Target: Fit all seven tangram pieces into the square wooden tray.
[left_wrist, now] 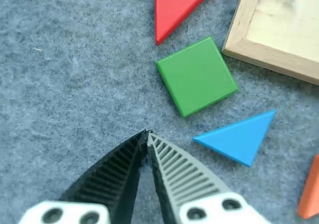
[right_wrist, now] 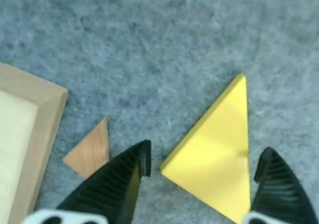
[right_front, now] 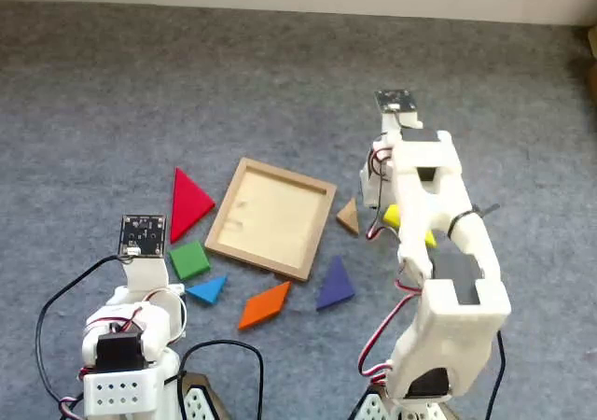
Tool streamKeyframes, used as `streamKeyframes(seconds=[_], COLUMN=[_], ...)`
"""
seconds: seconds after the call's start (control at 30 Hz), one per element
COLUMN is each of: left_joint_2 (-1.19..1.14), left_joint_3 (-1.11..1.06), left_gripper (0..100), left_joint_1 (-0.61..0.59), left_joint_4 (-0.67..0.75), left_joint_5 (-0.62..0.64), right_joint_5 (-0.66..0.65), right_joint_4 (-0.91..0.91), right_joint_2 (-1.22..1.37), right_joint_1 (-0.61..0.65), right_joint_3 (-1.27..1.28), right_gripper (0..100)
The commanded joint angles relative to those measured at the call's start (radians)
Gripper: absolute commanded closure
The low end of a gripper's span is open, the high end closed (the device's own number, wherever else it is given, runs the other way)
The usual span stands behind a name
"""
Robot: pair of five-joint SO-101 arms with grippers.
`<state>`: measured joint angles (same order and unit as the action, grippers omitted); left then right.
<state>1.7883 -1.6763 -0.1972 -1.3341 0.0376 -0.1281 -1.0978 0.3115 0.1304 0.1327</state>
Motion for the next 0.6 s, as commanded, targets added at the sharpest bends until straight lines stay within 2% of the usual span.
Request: streamKeyframes(seconds=[0.0, 0.2, 0.57], left_joint_2=[0.031, 0.031, 0.031], left_joint_3=[-0.019, -0.019, -0.019], left_gripper=[99, 99, 99], left_joint_1=[-0.001, -0.001, -0.001], left_joint_4=[-0.006, -0.006, -0.006], left_joint_5=[-0.008, -0.008, -0.008], right_joint_5=[-0.008, -0.087, -0.097], right_joint_4=[-0.012, -0.012, -0.01], right_joint_2=[0.016, 0.039, 0.041], right_joint_1=[0.012, 0.004, -0.031], right_joint_3=[-0.076, -0.074, -0.071], right_gripper=[67.3, 67.3, 67.3])
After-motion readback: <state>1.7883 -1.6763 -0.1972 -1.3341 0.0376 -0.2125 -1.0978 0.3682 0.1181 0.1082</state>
